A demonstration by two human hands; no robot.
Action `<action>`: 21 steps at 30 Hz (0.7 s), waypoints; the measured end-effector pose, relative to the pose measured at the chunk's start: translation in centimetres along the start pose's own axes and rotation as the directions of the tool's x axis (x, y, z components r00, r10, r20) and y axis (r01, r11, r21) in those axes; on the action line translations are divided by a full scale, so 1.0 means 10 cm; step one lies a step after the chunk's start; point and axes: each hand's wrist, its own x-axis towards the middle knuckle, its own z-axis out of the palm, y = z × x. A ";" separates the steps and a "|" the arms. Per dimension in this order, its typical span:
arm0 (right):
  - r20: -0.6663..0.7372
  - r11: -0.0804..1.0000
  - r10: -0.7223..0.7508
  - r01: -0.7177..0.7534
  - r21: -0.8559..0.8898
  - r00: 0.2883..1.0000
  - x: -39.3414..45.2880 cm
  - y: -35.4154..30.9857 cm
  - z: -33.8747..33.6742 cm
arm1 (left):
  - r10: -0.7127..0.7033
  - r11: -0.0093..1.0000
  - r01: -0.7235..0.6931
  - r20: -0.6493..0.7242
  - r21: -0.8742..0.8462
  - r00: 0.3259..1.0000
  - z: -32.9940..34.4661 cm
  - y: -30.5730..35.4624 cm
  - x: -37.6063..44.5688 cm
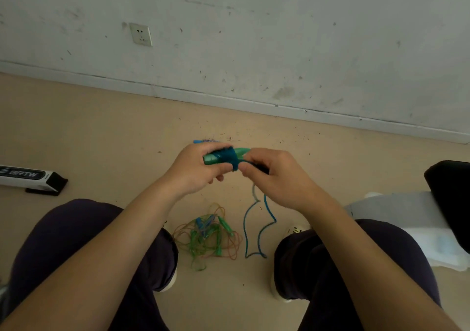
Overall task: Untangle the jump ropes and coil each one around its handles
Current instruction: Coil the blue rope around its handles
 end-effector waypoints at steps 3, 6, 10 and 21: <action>-0.082 0.996 -0.027 0.020 -0.083 0.996 0.01 0.09 -0.07 | 0.014 1.000 -0.018 0.251 0.016 0.968 -0.02 0.04 -0.04; -0.130 0.998 -0.010 0.002 -0.061 0.992 0.02 0.13 -0.06 | 0.049 0.999 -0.040 0.360 -0.034 0.932 -0.02 0.09 -0.08; -0.177 0.988 0.146 -0.133 0.084 0.973 0.07 0.13 -0.08 | 0.013 0.989 0.039 0.352 -0.141 0.936 -0.02 0.14 -0.13; -0.013 0.921 0.271 -0.255 0.296 0.962 0.07 0.15 -0.02 | -0.010 0.976 0.049 0.180 -0.213 0.984 0.03 0.14 -0.13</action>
